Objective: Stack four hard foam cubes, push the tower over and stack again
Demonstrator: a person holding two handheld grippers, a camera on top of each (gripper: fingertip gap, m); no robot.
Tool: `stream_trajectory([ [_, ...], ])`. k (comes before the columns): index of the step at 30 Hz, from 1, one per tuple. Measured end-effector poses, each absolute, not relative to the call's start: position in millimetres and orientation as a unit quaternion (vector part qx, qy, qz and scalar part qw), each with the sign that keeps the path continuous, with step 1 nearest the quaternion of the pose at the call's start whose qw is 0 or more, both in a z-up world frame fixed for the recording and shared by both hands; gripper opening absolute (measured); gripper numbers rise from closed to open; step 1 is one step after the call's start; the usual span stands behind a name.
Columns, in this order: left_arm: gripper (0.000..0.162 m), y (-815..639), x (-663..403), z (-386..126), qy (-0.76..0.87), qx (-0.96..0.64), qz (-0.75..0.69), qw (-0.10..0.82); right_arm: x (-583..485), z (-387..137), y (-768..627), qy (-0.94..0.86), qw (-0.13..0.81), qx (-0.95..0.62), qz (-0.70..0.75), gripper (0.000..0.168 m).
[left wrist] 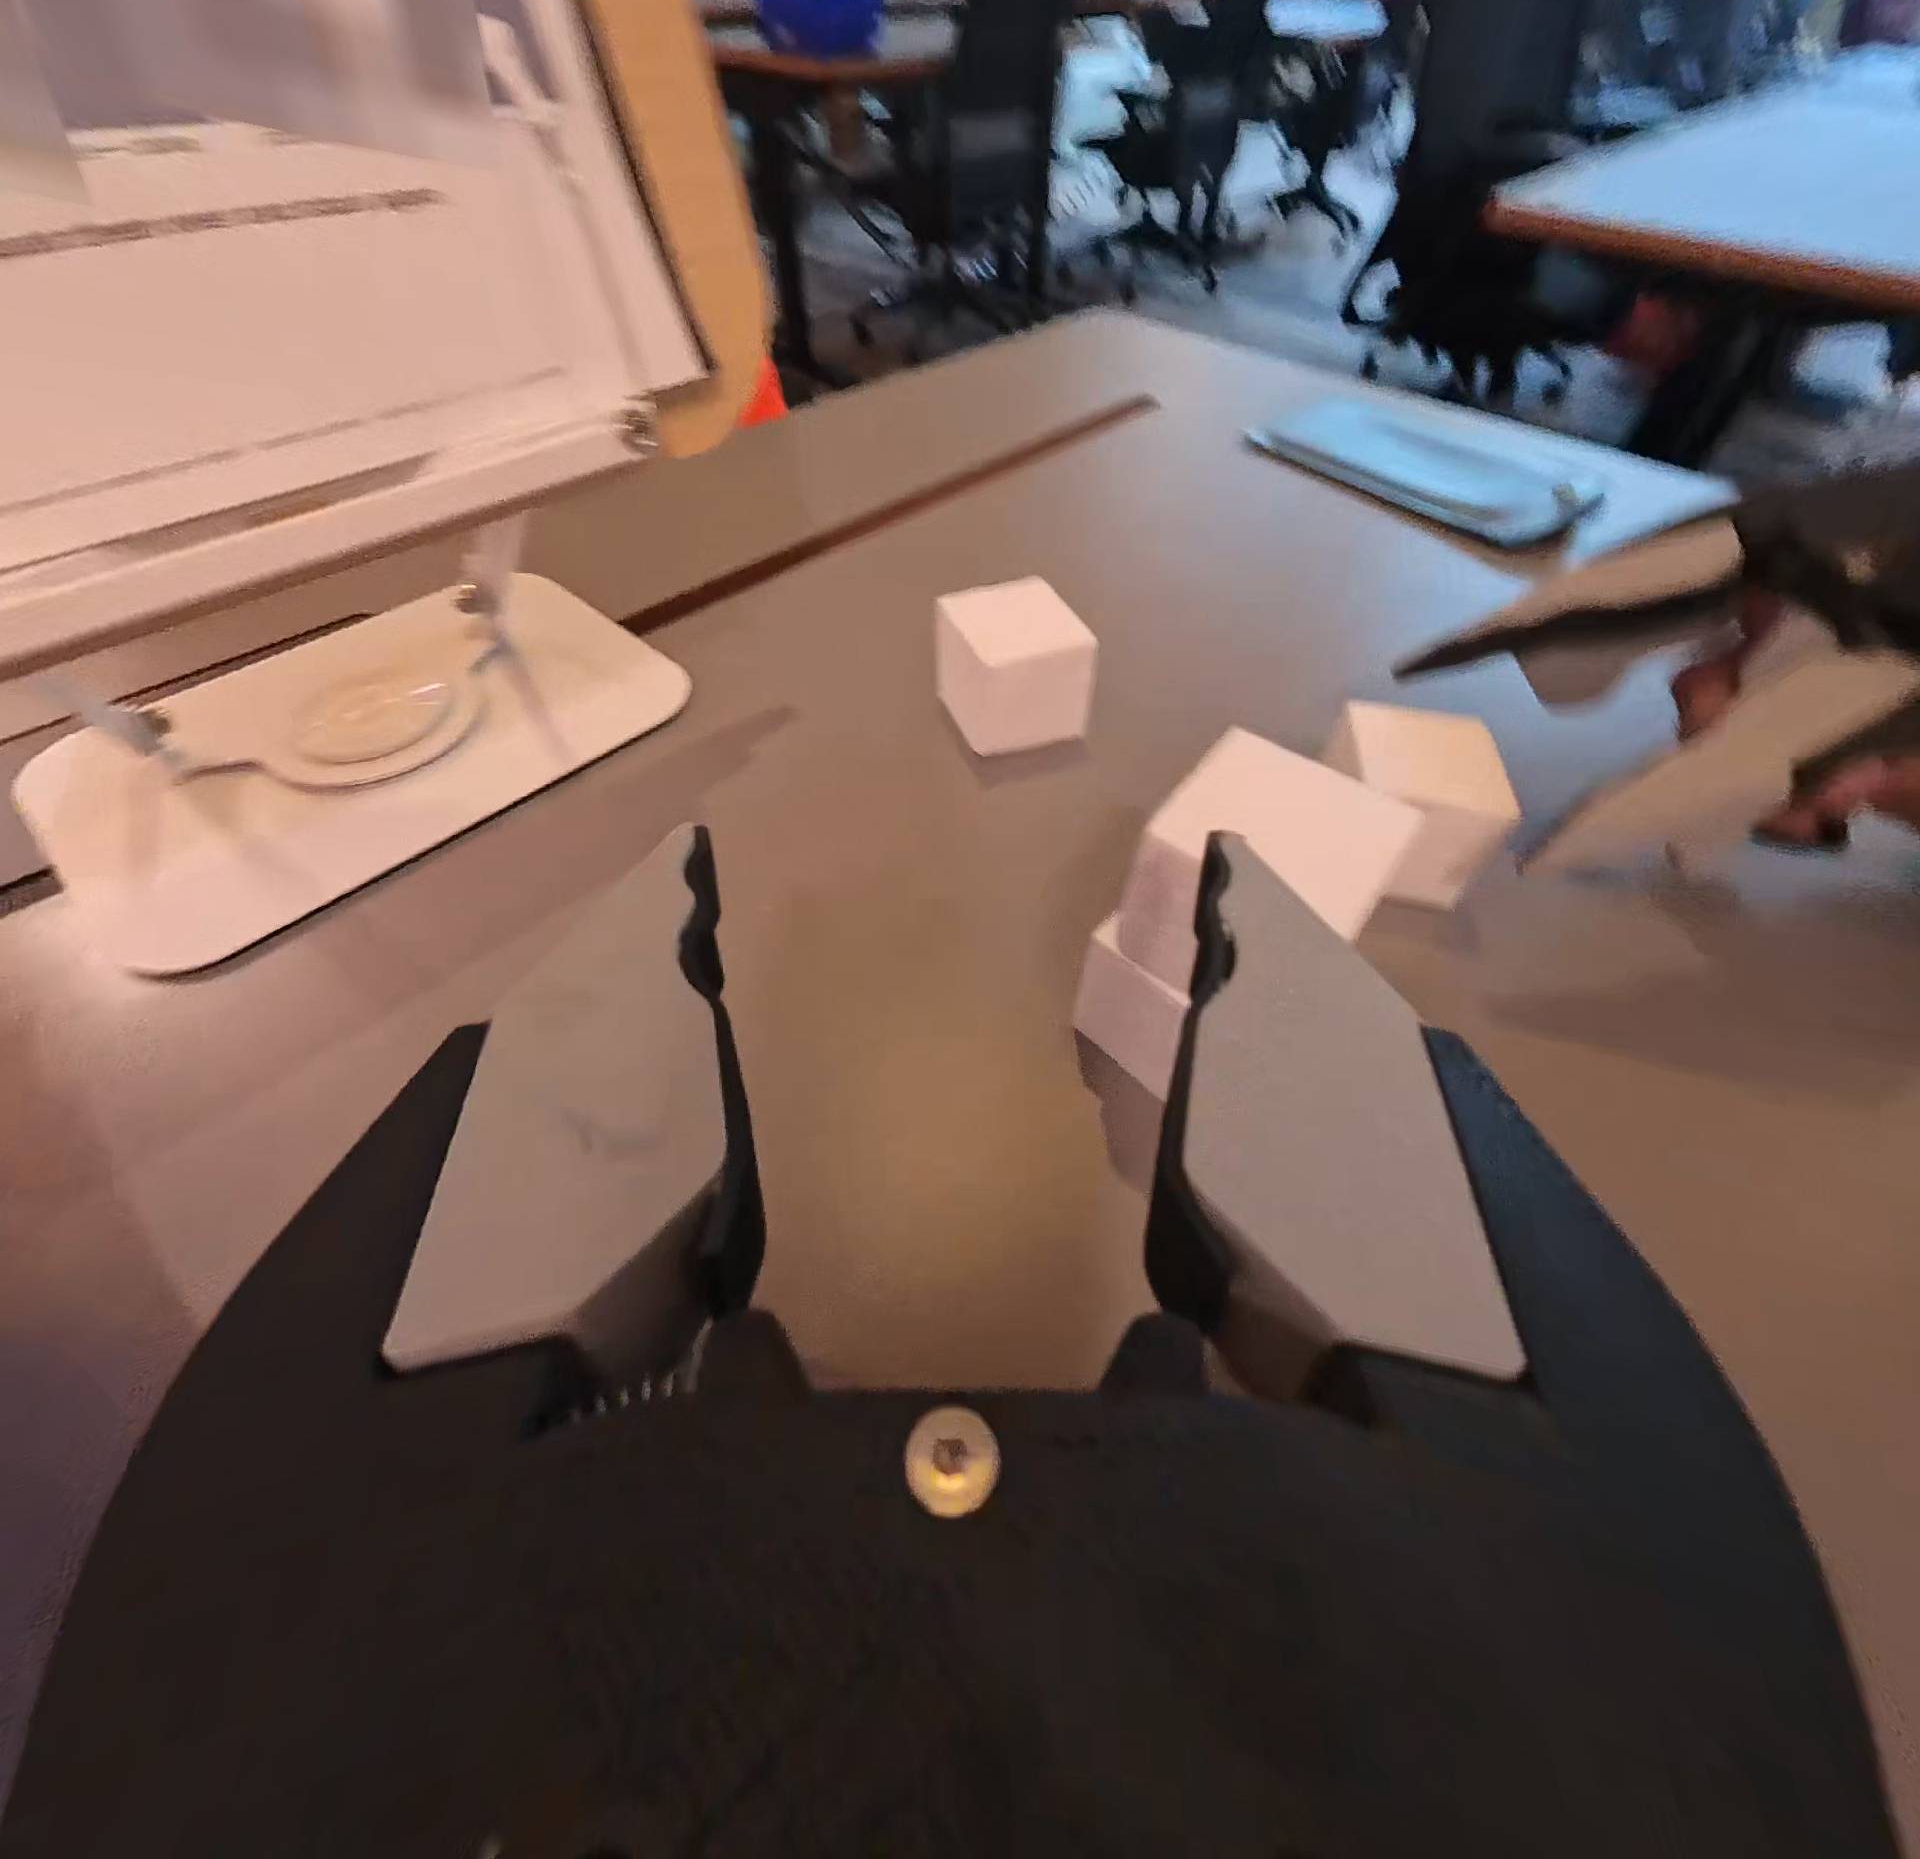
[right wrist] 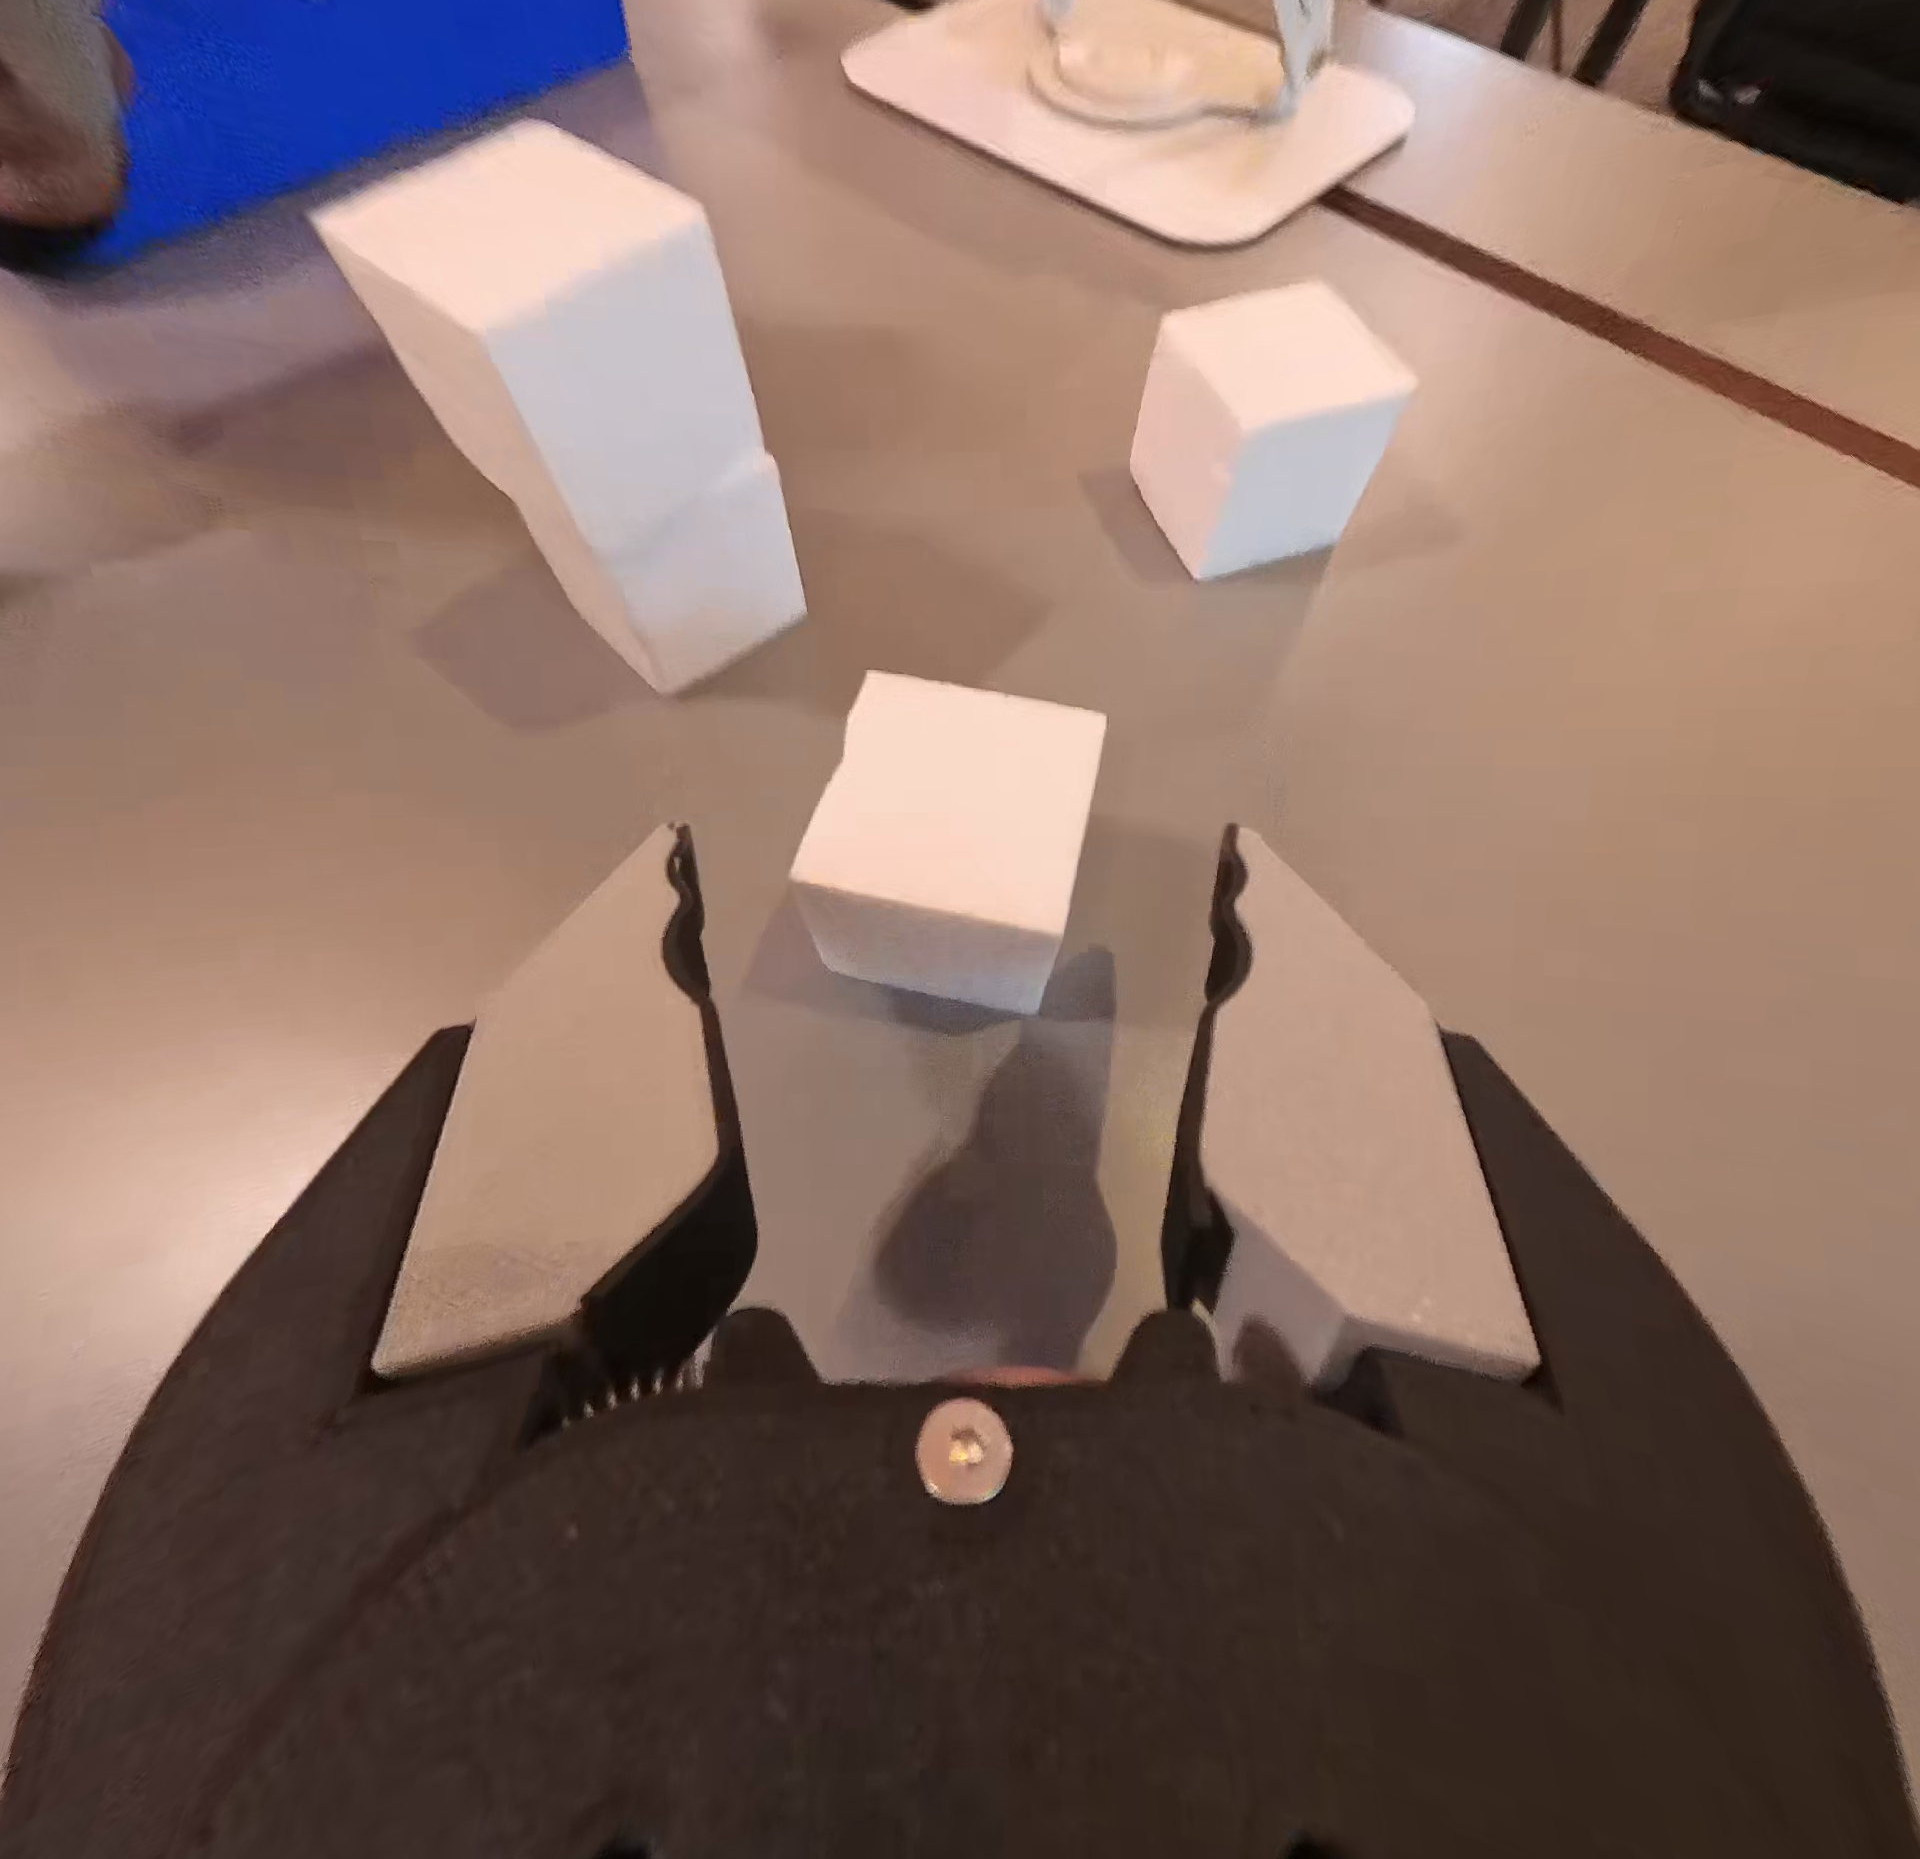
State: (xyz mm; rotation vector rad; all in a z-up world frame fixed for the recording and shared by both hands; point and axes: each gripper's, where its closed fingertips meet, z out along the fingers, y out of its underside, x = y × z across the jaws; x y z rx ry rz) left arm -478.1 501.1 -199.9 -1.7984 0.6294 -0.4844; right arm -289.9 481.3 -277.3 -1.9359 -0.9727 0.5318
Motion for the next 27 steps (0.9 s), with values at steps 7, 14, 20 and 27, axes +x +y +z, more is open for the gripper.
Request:
stream_trajectory([
  [7,0.075,508,-491,-186,0.156,-0.751,-0.268,0.583,-295,-292,486,-0.382,0.443,-0.789,0.191,0.056],
  [14,0.073,500,-480,-198,0.187,-0.761,-0.296,0.546,-312,-251,483,-0.456,0.474,-0.697,0.283,0.056],
  [20,0.07,502,-475,-210,0.191,-0.774,-0.288,0.53,-345,-185,483,-0.537,0.446,-0.611,0.373,0.056],
  [27,0.069,514,-493,-223,0.169,-0.798,-0.228,0.531,-387,-162,481,-0.629,0.383,-0.563,0.375,0.056],
])
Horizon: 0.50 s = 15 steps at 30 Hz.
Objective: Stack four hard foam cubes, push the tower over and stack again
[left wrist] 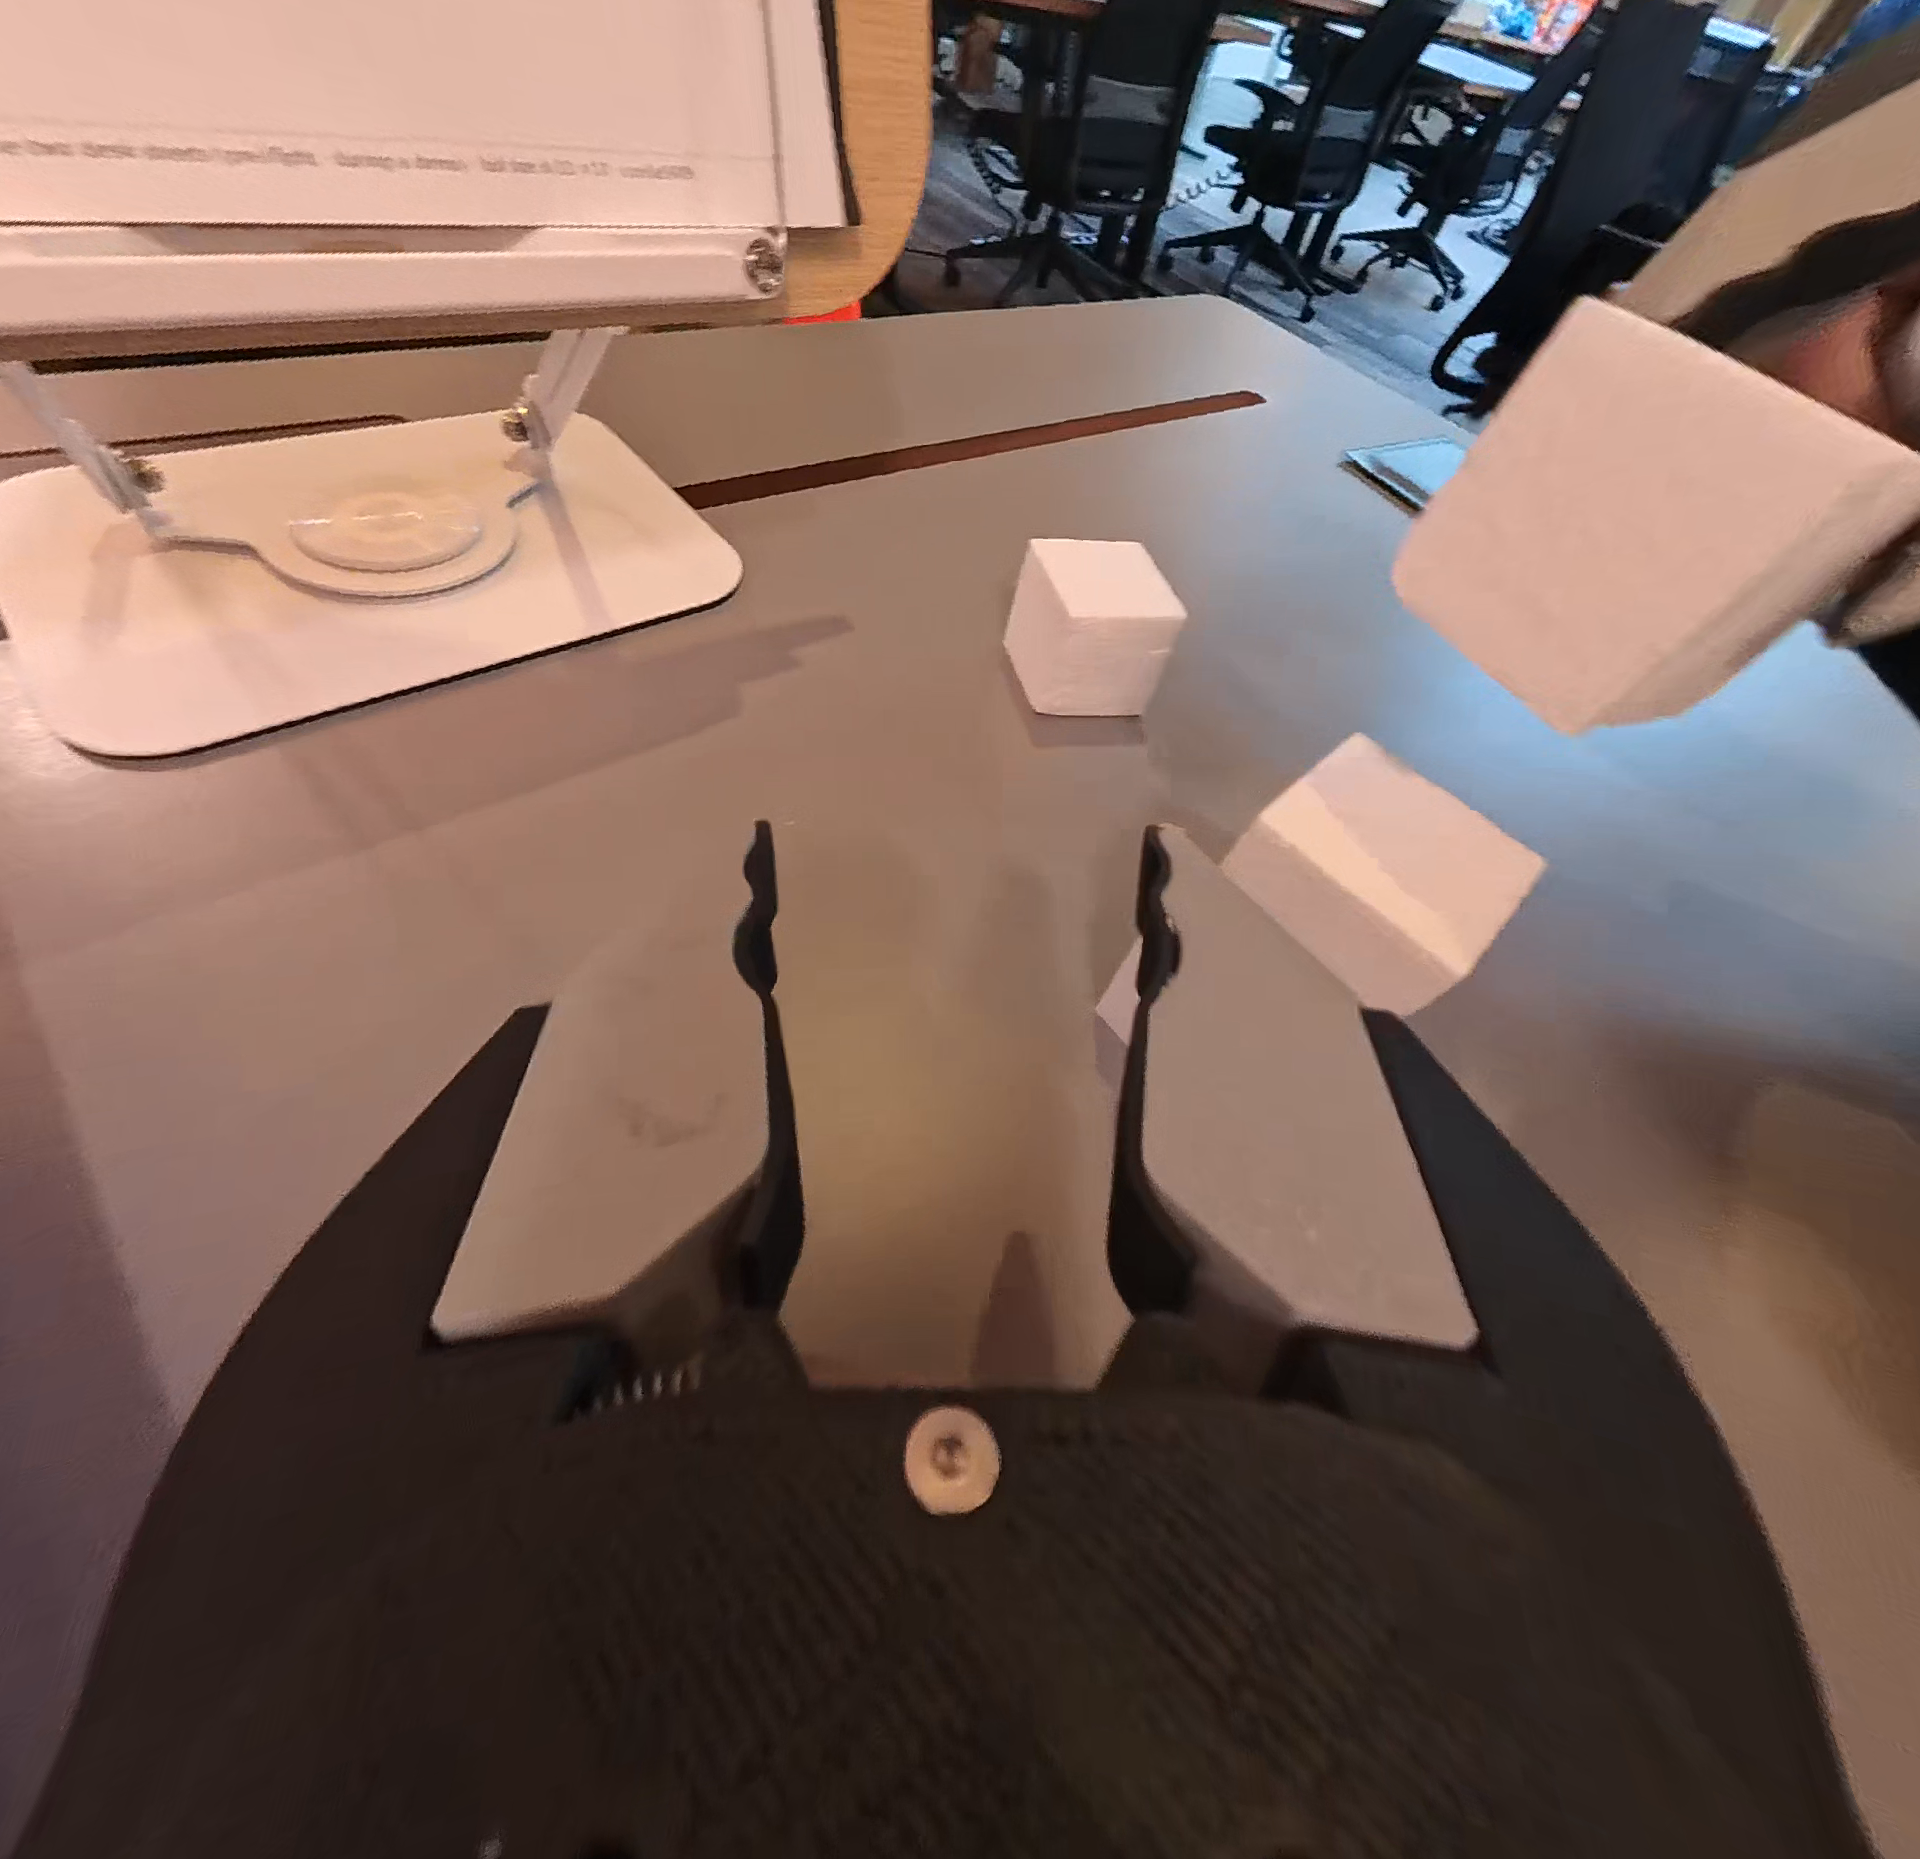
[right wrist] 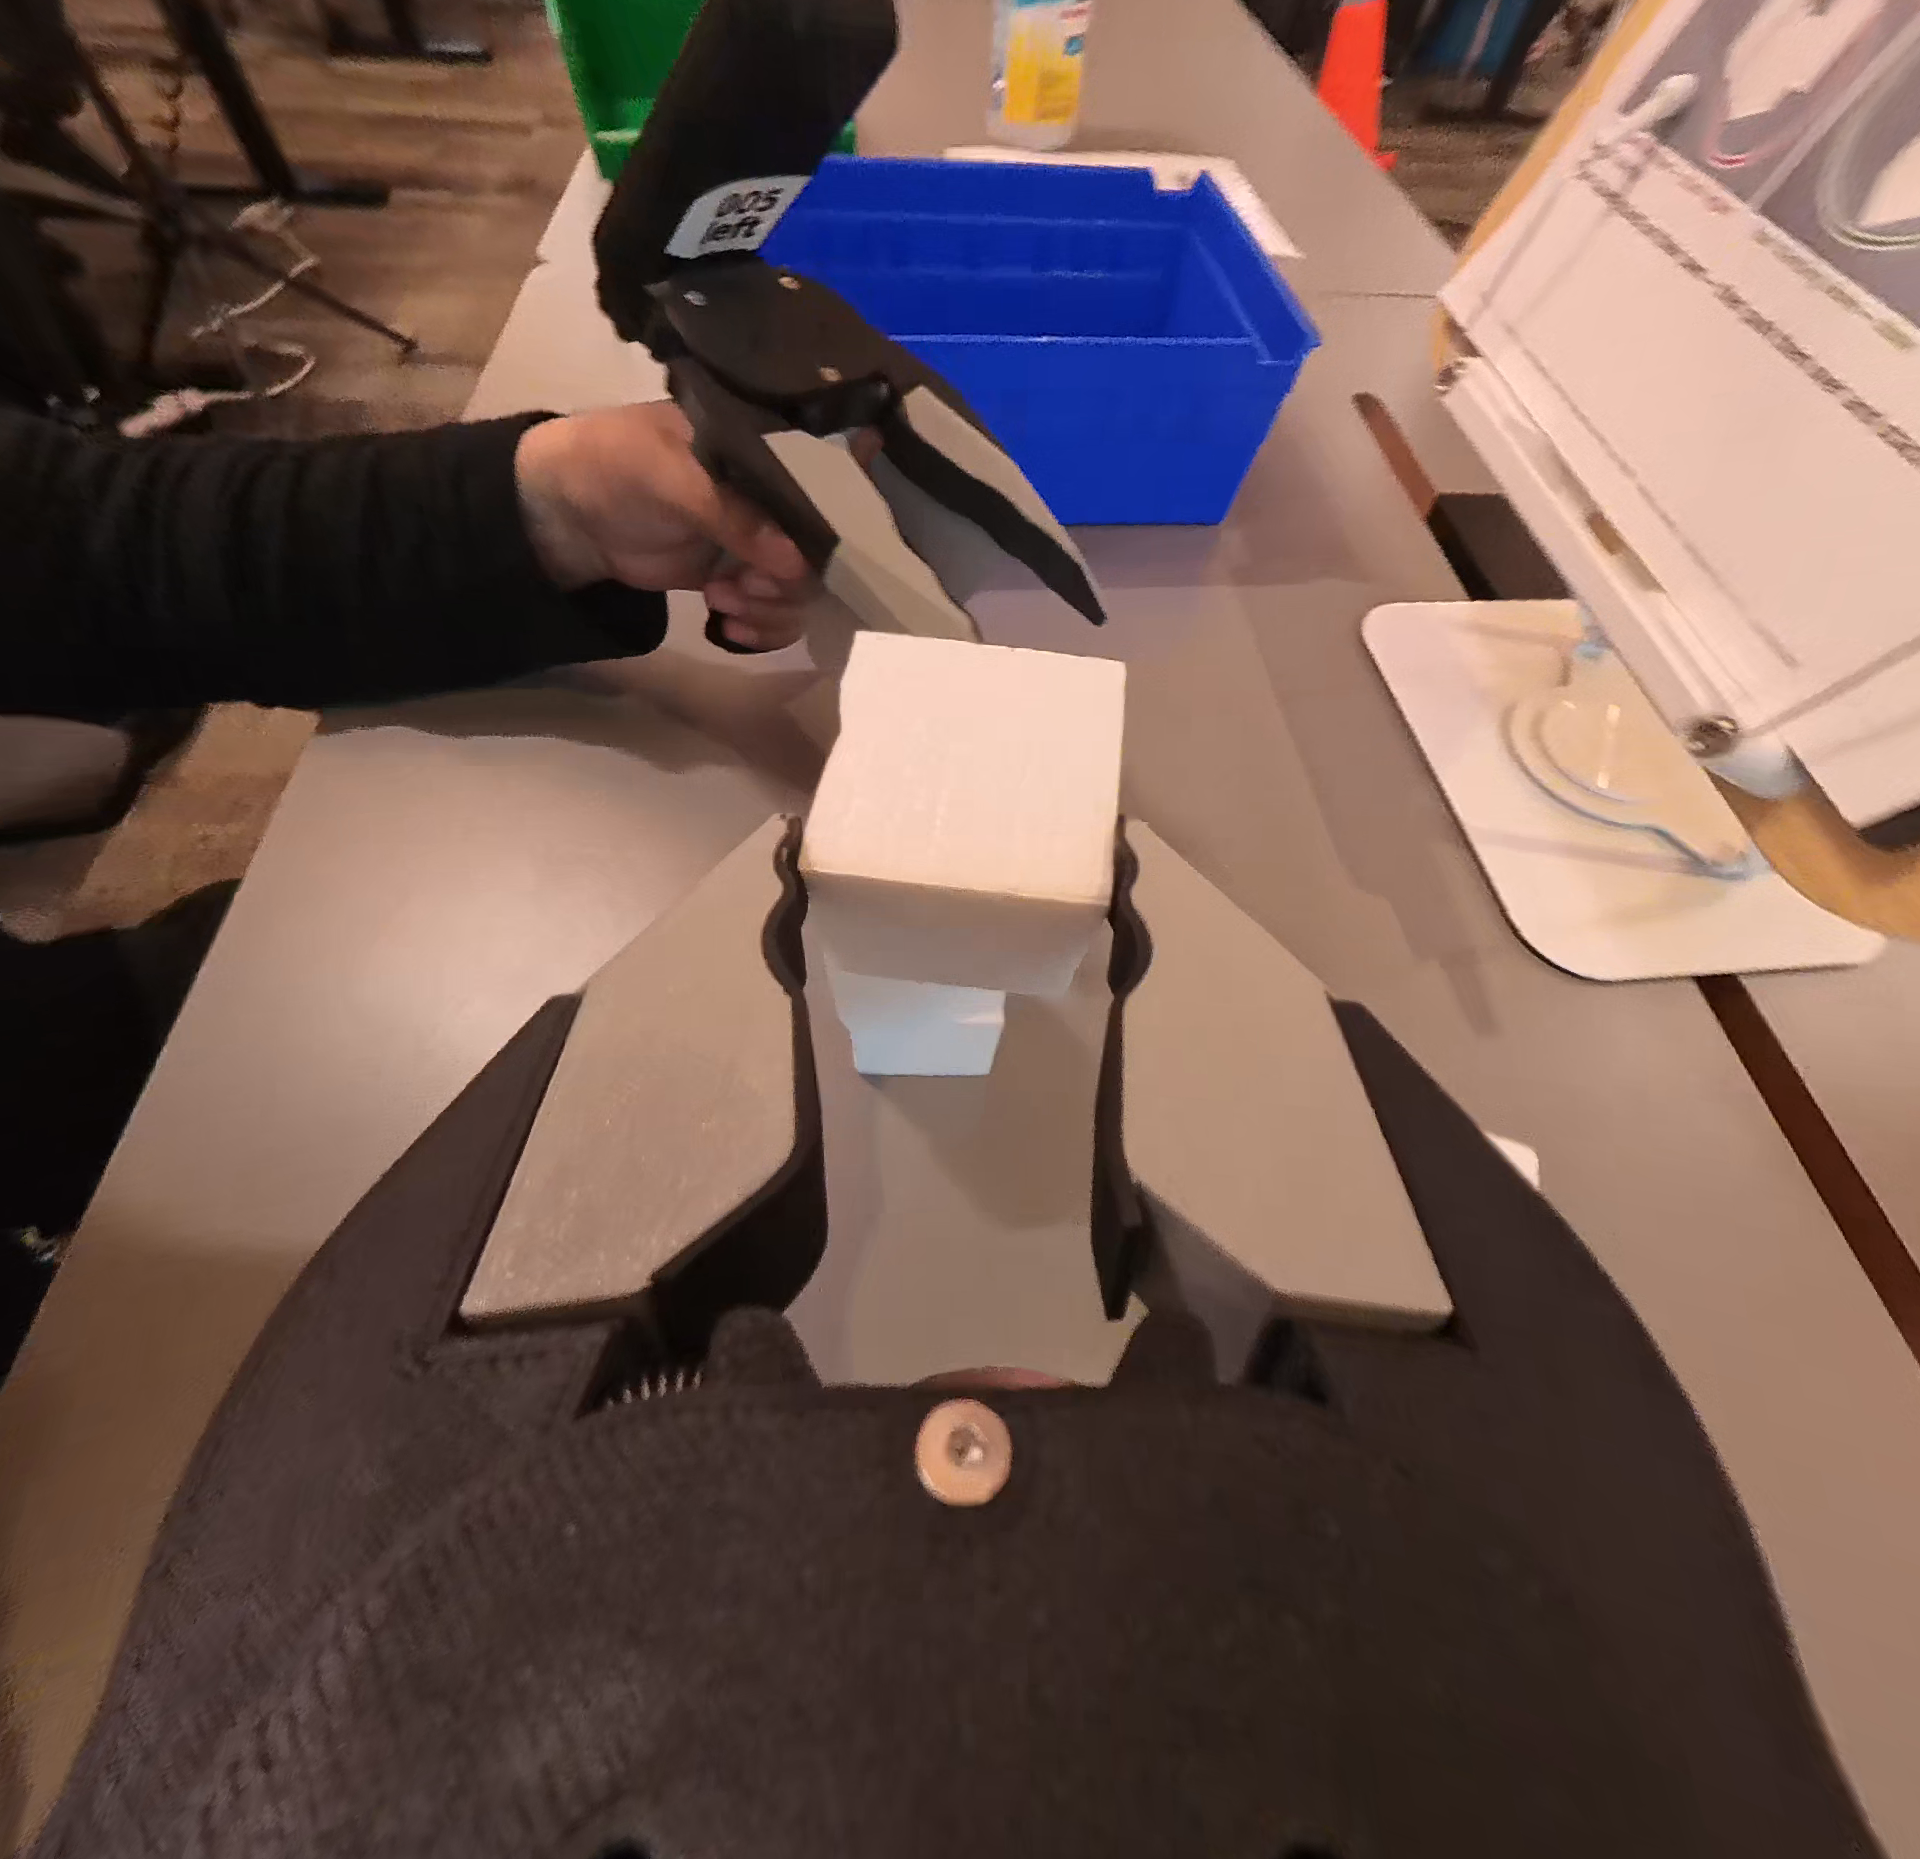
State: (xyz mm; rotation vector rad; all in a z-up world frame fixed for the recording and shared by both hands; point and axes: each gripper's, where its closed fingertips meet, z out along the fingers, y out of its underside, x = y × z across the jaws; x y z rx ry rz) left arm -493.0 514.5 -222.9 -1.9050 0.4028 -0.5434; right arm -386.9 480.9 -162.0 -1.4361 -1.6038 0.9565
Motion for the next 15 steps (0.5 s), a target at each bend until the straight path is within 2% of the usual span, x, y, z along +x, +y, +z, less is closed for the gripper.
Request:
stream_trajectory([
  [15,0.072,525,-502,-249,0.146,-0.831,-0.204,0.497,-412,-192,467,-0.68,0.328,-0.566,0.332,0.056],
])
